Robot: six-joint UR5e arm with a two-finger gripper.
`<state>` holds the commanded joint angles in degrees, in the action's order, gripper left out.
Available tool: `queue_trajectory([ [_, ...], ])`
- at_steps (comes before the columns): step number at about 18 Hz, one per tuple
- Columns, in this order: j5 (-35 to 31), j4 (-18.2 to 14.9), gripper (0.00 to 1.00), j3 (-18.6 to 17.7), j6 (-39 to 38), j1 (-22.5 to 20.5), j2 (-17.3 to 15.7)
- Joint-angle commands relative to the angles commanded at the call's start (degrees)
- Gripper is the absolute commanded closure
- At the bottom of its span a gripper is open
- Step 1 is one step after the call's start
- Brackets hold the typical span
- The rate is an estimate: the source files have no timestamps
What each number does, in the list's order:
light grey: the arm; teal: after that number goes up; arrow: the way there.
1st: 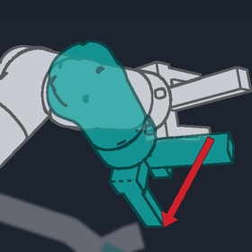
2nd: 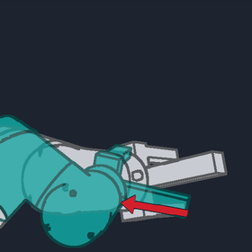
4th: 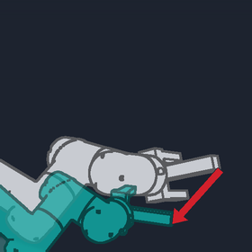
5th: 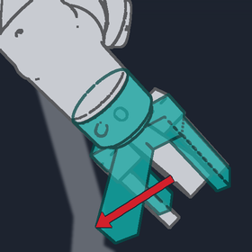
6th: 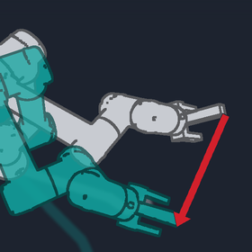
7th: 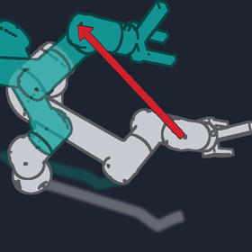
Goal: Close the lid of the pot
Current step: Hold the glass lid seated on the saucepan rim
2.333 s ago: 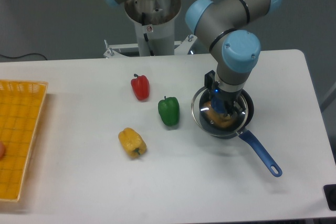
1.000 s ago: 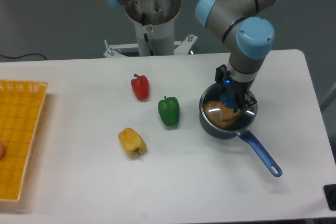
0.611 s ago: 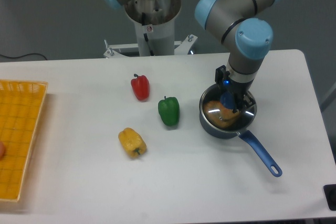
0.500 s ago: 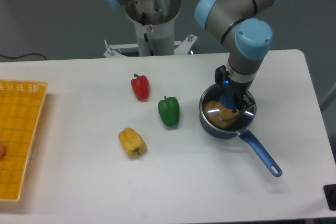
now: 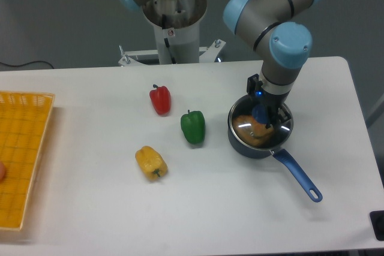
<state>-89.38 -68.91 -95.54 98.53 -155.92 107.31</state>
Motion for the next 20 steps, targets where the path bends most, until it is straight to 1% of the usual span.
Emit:
queue_trajectory([
  [4,0.0,0.17,0.45,0.0,0.0,0.09,0.0],
  [8,0.0,1.93,0.45,-1.14,0.0,0.09,0.09],
  [13,0.0,2.02,0.45,-1.85,0.53,0.0,0.09],
  [20,0.0,2.02,0.45,-1.93,0.53,-0.18,0.09],
])
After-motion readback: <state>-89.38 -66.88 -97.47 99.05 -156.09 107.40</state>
